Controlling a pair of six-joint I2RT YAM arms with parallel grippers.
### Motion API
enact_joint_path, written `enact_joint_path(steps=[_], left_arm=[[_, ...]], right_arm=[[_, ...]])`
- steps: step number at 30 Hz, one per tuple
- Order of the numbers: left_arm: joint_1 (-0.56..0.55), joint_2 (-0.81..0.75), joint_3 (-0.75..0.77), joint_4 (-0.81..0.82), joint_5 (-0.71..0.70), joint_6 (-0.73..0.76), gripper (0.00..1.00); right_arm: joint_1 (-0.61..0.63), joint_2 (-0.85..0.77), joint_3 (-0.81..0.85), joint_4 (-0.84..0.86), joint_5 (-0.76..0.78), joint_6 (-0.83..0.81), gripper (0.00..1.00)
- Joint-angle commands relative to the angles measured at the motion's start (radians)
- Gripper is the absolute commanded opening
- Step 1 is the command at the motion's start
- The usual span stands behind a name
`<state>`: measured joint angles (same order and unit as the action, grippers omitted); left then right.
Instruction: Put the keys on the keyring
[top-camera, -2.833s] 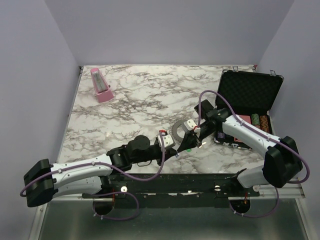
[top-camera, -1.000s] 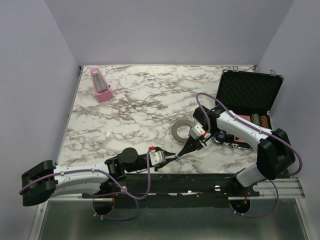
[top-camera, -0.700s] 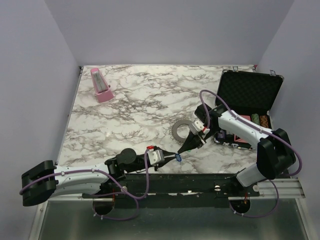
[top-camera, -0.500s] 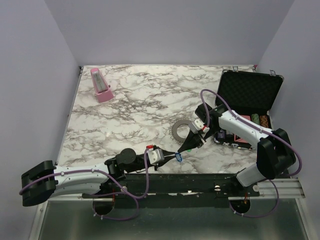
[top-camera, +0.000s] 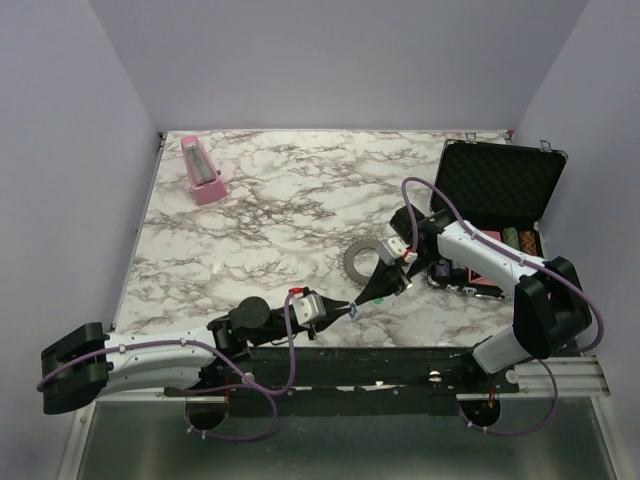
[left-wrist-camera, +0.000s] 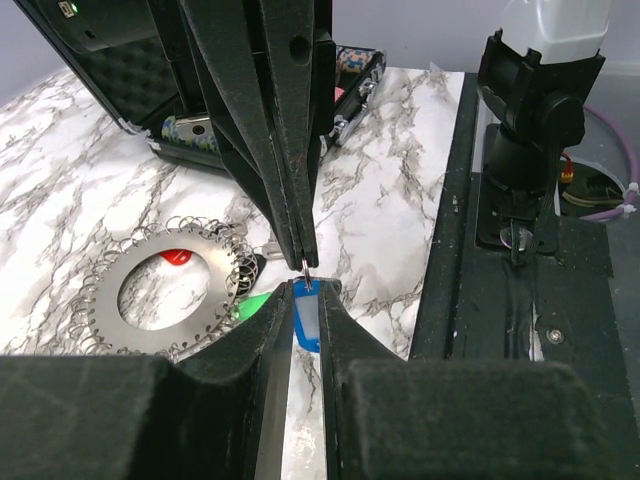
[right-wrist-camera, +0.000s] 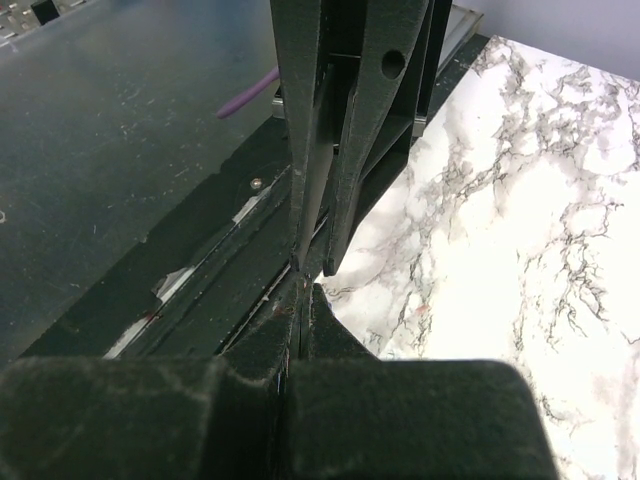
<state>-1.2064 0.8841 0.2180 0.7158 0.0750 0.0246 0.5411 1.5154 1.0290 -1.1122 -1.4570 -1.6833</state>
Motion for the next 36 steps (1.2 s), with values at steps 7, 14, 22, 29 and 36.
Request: enact_joint_path(steps=[7, 14, 22, 29, 36], left_arm=[[-0.005, 0.088, 0.015, 0.073, 0.002, -0.048, 0.22], [-0.004, 0.102, 0.030, 0.079, -0.023, -0.038, 0.22], [-0.005, 0.098, 0.026, 0.086, -0.027, -0.041, 0.21], [-0.005, 0.119, 0.043, 0.097, -0.035, -0.041, 0.21], [-0.005, 0.136, 0.057, 0.099, -0.035, -0.037, 0.09]], right_arm=[[-0.012, -0.024, -0.017, 0.032, -0.097, 0.037, 0.01], [-0.013, -0.027, -0.021, 0.040, -0.100, 0.045, 0.01], [-0.013, -0.027, -0.024, 0.045, -0.101, 0.048, 0.01], [-0.013, -0.029, -0.024, 0.046, -0.105, 0.053, 0.01], [-0.013, -0.031, -0.029, 0.052, -0.109, 0.059, 0.01]])
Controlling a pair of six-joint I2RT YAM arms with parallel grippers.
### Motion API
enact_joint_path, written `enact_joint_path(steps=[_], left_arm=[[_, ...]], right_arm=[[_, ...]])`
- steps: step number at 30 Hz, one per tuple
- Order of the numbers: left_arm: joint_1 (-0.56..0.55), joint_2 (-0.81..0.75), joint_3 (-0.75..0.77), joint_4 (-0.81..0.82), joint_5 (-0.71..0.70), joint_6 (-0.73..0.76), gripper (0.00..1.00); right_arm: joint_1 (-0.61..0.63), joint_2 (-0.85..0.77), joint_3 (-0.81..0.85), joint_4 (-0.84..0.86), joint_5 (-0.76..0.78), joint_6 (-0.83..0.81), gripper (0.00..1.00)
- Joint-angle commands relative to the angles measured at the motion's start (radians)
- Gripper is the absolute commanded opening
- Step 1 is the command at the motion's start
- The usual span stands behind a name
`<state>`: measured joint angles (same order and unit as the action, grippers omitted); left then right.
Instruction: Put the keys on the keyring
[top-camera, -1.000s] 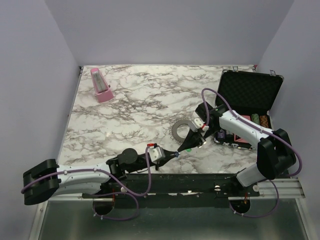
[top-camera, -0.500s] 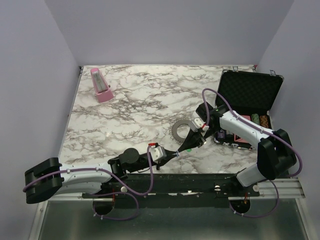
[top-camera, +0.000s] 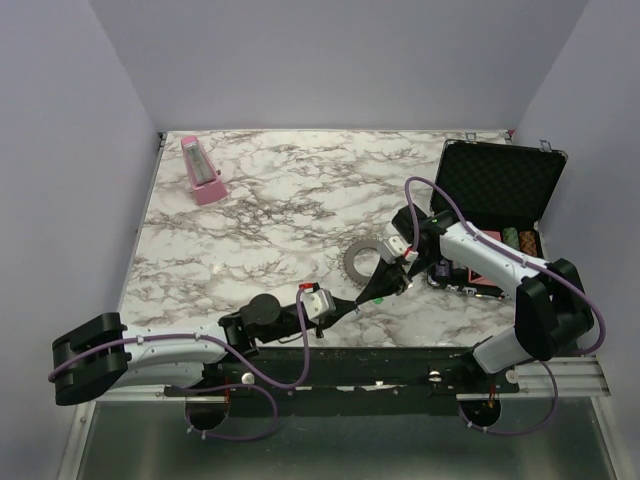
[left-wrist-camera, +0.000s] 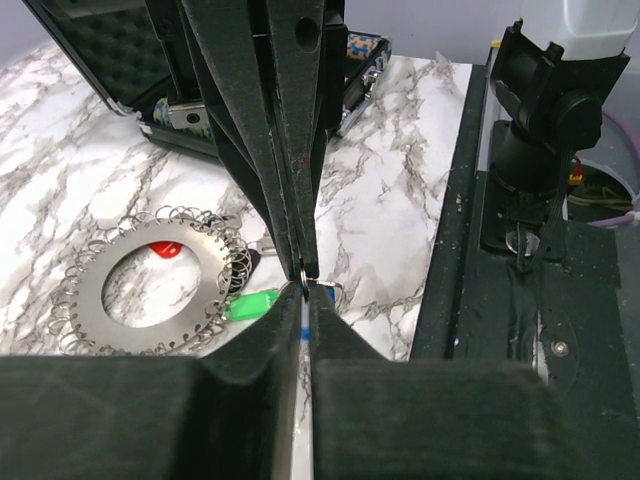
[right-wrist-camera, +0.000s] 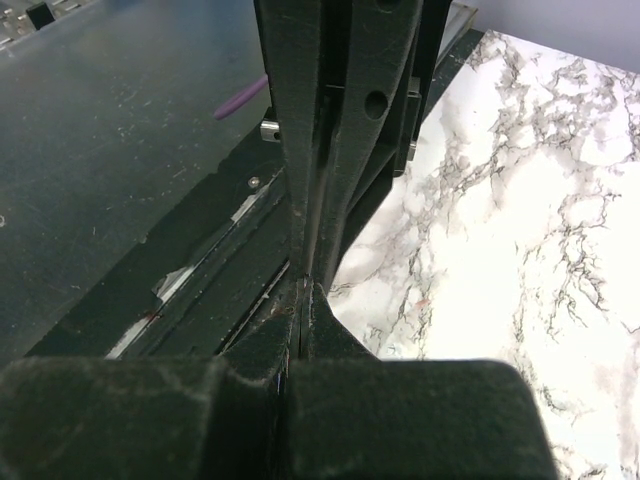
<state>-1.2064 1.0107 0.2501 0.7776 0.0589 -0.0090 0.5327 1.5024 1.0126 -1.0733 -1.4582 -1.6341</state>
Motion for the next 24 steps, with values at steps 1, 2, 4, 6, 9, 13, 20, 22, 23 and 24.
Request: enact_joint_path(steps=[1, 2, 4, 6, 9, 13, 20, 22, 23, 24], left_arm=[[-0.005, 0.009, 0.026, 0.035, -0.018, -0.003, 0.04], [-0.004, 0.009, 0.028, 0.032, -0.018, -0.003, 0.00], [-0.005, 0.008, 0.028, 0.017, -0.018, -0.003, 0.00], [-0.005, -0.001, 0.032, -0.014, -0.016, -0.005, 0.00], [-0.005, -0.038, 0.054, -0.128, -0.031, -0.006, 0.00], [-0.004, -0.113, 0.112, -0.387, -0.051, -0.008, 0.00], [0.001, -0.121, 0.264, -0.776, -0.007, -0.017, 0.00], [0.004, -0.097, 0.300, -0.836, 0.010, -0.023, 0.00], [0.005, -0.077, 0.322, -0.865, 0.010, -0.025, 0.00], [0.005, -0.063, 0.346, -0.888, 0.009, -0.028, 0.00]], right_arm=[[-0.005, -0.019, -0.012, 0.013, -0.108, 0.011, 0.01], [-0.005, -0.021, -0.012, 0.015, -0.108, 0.011, 0.01], [-0.005, -0.019, -0.012, 0.013, -0.110, 0.016, 0.00], [-0.005, -0.021, -0.012, 0.018, -0.105, 0.019, 0.01], [-0.005, -0.022, -0.008, 0.021, -0.064, 0.026, 0.03], [-0.007, -0.033, -0.006, 0.024, 0.011, 0.043, 0.13], [-0.005, -0.053, 0.007, 0.099, 0.061, 0.201, 0.32], [-0.005, -0.059, 0.007, 0.130, 0.068, 0.255, 0.35], [-0.007, -0.060, 0.006, 0.145, 0.070, 0.276, 0.35], [-0.005, -0.064, 0.006, 0.157, 0.073, 0.299, 0.35]])
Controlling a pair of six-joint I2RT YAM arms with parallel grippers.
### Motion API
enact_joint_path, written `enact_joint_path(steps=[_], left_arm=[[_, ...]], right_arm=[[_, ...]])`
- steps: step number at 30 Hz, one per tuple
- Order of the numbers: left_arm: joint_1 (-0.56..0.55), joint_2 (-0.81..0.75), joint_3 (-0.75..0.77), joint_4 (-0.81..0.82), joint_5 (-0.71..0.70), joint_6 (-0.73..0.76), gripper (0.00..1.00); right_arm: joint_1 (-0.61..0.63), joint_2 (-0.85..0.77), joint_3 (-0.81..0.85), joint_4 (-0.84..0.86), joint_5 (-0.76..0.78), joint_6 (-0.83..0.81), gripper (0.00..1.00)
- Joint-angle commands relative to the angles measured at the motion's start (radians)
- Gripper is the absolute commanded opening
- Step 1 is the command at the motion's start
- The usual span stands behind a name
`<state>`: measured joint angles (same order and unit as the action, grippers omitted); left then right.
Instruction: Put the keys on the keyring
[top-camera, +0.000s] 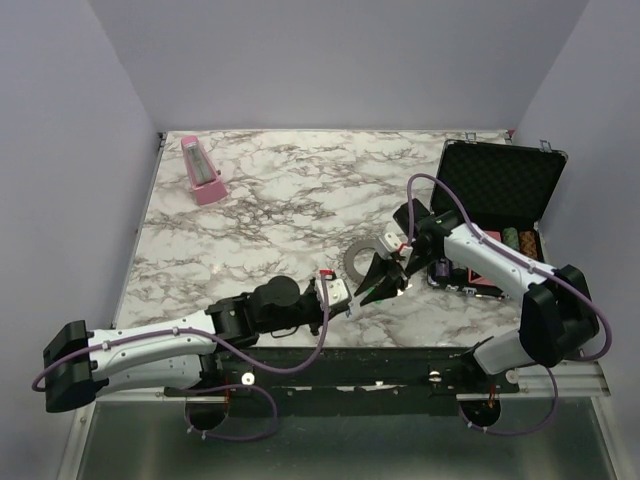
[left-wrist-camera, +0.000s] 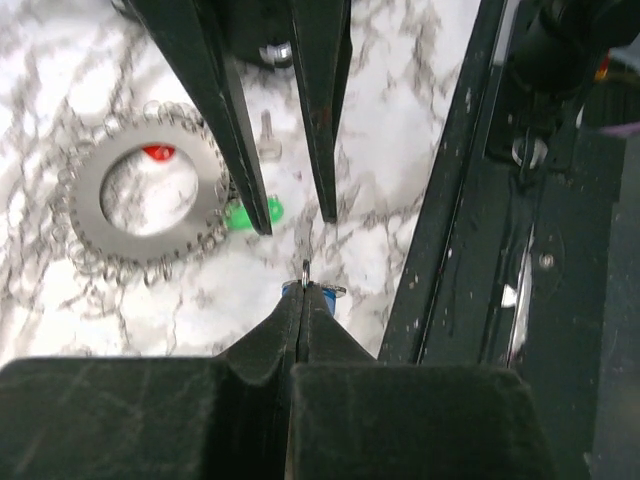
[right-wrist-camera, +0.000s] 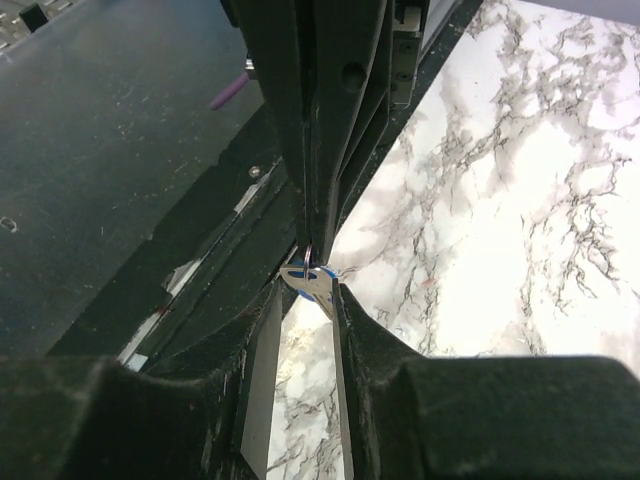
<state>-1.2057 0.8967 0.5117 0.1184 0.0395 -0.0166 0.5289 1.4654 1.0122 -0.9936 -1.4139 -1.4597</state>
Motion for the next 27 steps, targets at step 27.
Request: enact_joint_path(steps=[27], left_arm=[[0.067, 0.179, 0.220, -0.253, 0.108, -0.063, 0.00]], right_arm=[[0.048, -0.057, -0.093, 0.369, 0.090, 0.447, 0.37]])
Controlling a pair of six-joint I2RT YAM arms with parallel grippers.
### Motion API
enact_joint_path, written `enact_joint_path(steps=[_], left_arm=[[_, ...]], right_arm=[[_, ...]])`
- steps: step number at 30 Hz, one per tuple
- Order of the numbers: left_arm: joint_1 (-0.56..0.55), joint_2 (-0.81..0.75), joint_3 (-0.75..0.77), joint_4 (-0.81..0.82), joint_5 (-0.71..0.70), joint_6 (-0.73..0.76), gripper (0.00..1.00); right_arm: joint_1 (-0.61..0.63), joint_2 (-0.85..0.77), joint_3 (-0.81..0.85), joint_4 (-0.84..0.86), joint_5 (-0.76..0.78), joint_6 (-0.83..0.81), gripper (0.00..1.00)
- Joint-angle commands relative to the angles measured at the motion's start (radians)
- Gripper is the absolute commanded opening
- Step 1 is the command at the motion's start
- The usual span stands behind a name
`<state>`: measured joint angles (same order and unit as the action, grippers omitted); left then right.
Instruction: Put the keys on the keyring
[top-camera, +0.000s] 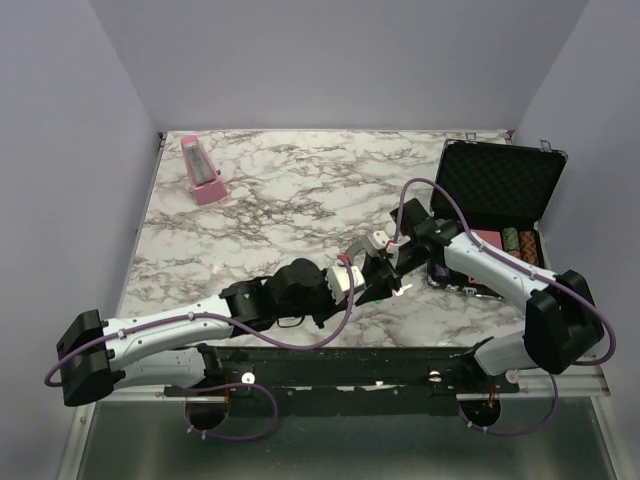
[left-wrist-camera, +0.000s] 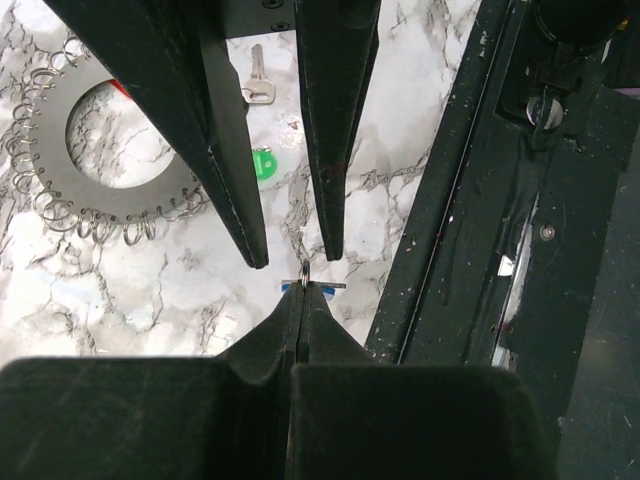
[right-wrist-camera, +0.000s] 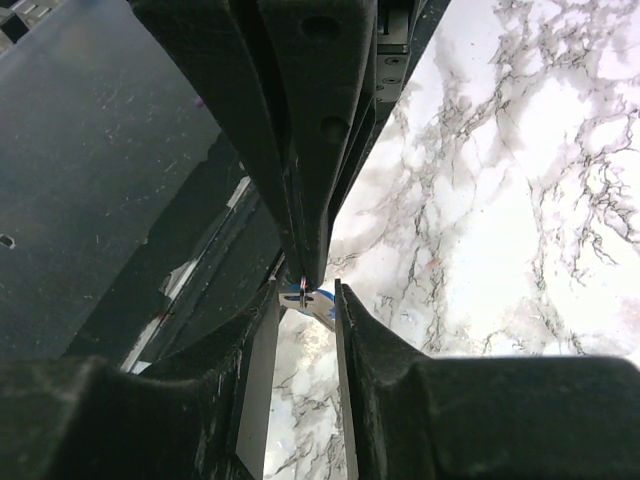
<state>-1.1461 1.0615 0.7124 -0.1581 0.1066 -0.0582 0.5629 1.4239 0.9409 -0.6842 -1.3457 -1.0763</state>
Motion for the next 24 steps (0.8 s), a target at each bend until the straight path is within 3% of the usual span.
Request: enact_joint_path(steps=[1, 9, 20, 24], left_arm=[[0.009, 0.015, 0.021, 0.022, 0.042, -0.023, 0.00], [0.031, 0.011, 0.019, 0.015, 0.042, -0.042, 0.00], [0.048, 0.002, 0.002, 0.049, 0.056, -0.066, 0.00], [0.051, -0.005, -0.010, 0.072, 0.058, -0.078, 0.00]], right_arm=[[0.020, -0.016, -0.022, 0.069, 0.026, 0.076, 0.34], [0.052, -0.006, -0.025, 0.071, 0.068, 0.081, 0.21], [0.058, 0.000, -0.025, 0.097, 0.085, 0.111, 0.16], [0.058, 0.000, -0.022, 0.097, 0.089, 0.116, 0.01]])
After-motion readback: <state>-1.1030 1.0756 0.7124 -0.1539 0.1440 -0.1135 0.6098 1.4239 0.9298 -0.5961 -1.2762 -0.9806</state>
